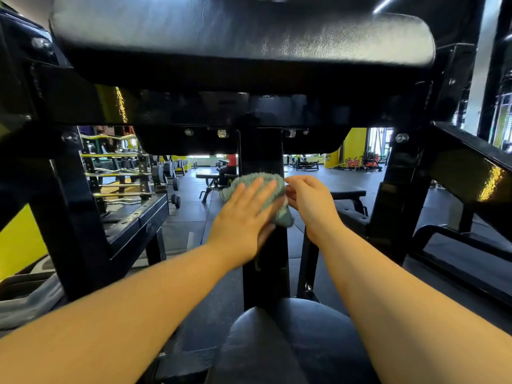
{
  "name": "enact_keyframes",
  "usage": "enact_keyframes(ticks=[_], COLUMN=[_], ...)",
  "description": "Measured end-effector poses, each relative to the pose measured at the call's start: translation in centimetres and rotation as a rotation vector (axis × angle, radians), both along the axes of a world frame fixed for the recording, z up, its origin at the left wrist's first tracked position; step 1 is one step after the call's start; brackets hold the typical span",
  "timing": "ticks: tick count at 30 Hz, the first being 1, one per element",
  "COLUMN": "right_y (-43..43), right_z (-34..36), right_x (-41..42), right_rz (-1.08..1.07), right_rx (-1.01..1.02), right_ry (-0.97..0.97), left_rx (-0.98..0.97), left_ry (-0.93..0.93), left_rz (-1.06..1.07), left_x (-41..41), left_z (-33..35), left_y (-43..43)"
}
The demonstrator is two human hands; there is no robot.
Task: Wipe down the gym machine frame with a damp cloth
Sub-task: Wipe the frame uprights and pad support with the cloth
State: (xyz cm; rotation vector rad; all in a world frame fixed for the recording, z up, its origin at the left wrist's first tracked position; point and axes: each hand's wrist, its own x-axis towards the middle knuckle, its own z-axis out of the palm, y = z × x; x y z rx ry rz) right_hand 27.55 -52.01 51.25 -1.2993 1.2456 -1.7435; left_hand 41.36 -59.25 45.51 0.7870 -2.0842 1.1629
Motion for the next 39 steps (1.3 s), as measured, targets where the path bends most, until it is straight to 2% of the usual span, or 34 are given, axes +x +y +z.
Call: enact_keyframes(ticks=[3, 6, 10, 13, 15, 18, 21, 26, 29, 33, 37, 39], right_y=[0.1, -0.2, -1.0, -1.7, -1.7, -0.9, -0.8, -1.3, -1.6, -1.2, -0.8, -0.4], right_z=[0.0, 0.0, -0.2, -0.4, -0.4, 0.0, 0.1, 0.5, 0.9, 0.4, 0.0, 0.2], right_x=[-0.1, -0.1, -0.5, -1.2, -1.6, -1.8, -1.7, -2.0, -2.4, -2.5, -2.1, -1.4], right_rz=[0.001, 0.005, 0.021, 0.043, 0.074, 0.158, 0.16, 0.13, 0.111, 0.094, 0.104, 0.143], right_rx=[-0.012, -0.024, -0.012, 0.001, 0.03, 0.053, 0.051, 0.055, 0.047, 0.059, 0.105, 0.128], right_ry=[0.017, 0.028, 0.006, -0.047, -0.144, -0.246, -0.232, -0.276, -0.289, -0.281, -0.245, -0.22], left_rx=[0.027, 0.004, -0.045, -0.055, -0.033, 0.039, -0.018, -0.03, 0.023, -0.029, 0.117, 0.152], left_ry=[-0.134, -0.199, -0.036, 0.065, -0.034, -0.365, -0.485, -0.067, 0.087, -0.117, -0.531, -0.727], left_rz=[-0.055, -0.032, 0.071, 0.103, 0.014, -0.056, -0.054, 0.092, 0.148, -0.002, -0.164, -0.21], left_x=[1.2, 1.7, -0.2, -1.1, -0.8, 1.2, 2.1, -0.3, -1.6, -0.9, 2.2, 3.5], left_z=[-3.6, -2.0, 3.6, 3.2, -0.2, -3.9, -0.5, 11.3, 11.7, 4.4, -5.7, -6.5], left_y=[1.5, 0.8, -0.4, -0.5, 0.1, 1.7, 0.9, -1.3, -1.3, -0.3, 1.4, 2.2])
